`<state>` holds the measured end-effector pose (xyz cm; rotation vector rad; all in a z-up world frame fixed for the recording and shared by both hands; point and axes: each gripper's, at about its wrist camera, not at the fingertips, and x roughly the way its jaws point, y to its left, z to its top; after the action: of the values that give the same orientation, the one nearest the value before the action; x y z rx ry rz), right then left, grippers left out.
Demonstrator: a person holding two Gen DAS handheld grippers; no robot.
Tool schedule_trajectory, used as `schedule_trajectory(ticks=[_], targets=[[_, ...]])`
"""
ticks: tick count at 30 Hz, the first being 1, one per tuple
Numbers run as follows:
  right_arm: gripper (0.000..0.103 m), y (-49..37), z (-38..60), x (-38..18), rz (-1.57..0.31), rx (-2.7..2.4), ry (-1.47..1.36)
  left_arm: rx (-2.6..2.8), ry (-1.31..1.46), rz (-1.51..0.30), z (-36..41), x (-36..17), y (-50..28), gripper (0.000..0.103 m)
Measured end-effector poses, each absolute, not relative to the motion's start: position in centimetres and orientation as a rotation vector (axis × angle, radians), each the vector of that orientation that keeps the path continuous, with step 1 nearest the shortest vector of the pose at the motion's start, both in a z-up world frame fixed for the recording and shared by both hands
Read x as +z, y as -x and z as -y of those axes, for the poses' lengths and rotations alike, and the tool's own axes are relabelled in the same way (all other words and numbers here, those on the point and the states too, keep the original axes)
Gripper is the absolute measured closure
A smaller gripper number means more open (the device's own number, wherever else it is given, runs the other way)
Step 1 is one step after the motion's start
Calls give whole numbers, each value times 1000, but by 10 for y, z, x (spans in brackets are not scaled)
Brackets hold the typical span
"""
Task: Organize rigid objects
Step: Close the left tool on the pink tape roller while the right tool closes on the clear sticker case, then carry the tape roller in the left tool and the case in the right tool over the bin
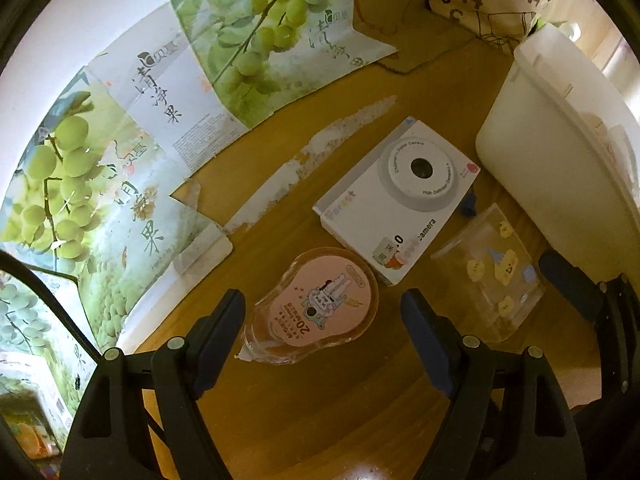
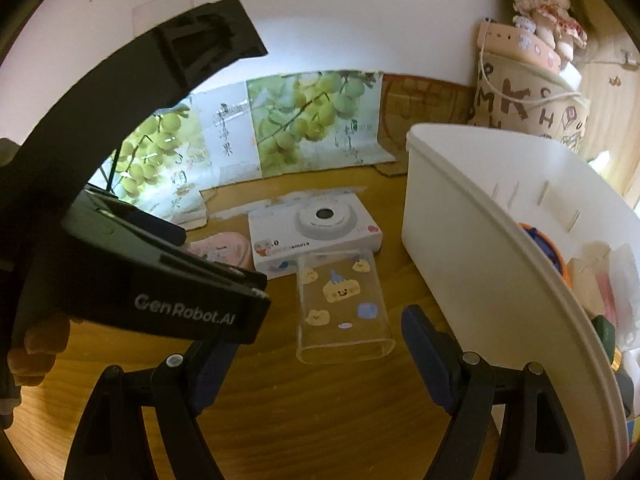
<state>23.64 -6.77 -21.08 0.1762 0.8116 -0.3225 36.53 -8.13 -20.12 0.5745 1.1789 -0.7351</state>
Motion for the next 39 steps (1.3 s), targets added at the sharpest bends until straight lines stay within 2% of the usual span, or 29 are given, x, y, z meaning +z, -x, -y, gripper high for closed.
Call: schedule_trajectory(ticks=[7,14,27,39], targets=[[31,-242,74,-216,-839,-329,-194,-744,-553,-1190,83,-205,-369,22],[53,-252,74,-217,-870,-316,-168,-752,-523,-1201,74,-204,-376,31],[53,-245,71,-213,-956,-237,-215,-724,-504,-1180,54,-206,-347,32],[53,-210,59,-203,-1099,-102,-228,-620,-419,-1262,12,-205,-295,32]])
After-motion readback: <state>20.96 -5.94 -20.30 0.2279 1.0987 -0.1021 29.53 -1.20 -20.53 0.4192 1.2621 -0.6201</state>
